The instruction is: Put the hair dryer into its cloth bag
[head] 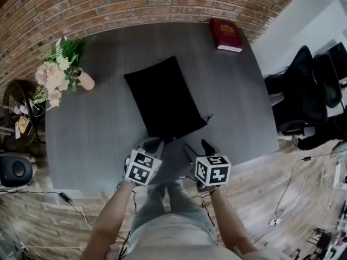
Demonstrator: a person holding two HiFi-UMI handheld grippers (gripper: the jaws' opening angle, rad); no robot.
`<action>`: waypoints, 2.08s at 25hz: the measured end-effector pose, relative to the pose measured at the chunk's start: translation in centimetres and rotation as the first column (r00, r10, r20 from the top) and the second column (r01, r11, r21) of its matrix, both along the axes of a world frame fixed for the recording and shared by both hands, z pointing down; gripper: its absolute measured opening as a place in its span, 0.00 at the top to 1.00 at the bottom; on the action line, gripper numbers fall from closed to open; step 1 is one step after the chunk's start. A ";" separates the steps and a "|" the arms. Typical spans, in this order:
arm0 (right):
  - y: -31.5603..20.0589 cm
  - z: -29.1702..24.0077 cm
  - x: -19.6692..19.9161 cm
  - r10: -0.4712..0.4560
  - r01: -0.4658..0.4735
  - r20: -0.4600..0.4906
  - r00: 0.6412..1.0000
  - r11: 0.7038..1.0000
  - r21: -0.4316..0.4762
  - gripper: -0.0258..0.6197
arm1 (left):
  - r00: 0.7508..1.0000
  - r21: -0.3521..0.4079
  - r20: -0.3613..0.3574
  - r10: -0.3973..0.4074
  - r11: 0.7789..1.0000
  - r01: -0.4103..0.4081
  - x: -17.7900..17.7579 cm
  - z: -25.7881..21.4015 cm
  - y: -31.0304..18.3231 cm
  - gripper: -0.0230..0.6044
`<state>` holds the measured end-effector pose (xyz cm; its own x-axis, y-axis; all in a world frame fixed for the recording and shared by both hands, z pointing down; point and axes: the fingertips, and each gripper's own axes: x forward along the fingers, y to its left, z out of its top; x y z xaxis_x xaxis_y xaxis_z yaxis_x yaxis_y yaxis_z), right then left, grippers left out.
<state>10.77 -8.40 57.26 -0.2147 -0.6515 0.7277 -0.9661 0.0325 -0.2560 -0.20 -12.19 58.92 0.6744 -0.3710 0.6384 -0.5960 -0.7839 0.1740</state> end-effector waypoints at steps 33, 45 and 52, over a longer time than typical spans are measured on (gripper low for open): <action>-8.1 -13.7 6.1 0.096 -0.082 -0.028 0.995 0.940 0.332 0.70 | 0.809 0.258 -0.387 -0.442 0.790 0.556 -10.7 -19.7 -7.8 0.87; -9.8 -27.9 9.4 0.201 -0.069 -0.113 0.973 0.724 0.686 0.93 | 0.629 0.384 -0.529 -0.570 0.501 0.776 -17.3 -30.4 -8.5 0.94; -8.5 -31.3 10.3 0.283 -0.099 -0.099 0.954 0.610 0.786 0.97 | 0.620 0.405 -0.559 -0.551 0.471 0.784 -17.5 -32.5 -8.8 0.95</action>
<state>21.07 -16.87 25.95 0.0662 -0.9967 -0.0472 -0.9973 -0.0646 -0.0346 -17.66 -21.00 26.43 0.1526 -0.9861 -0.0654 -0.9769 -0.1605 0.1411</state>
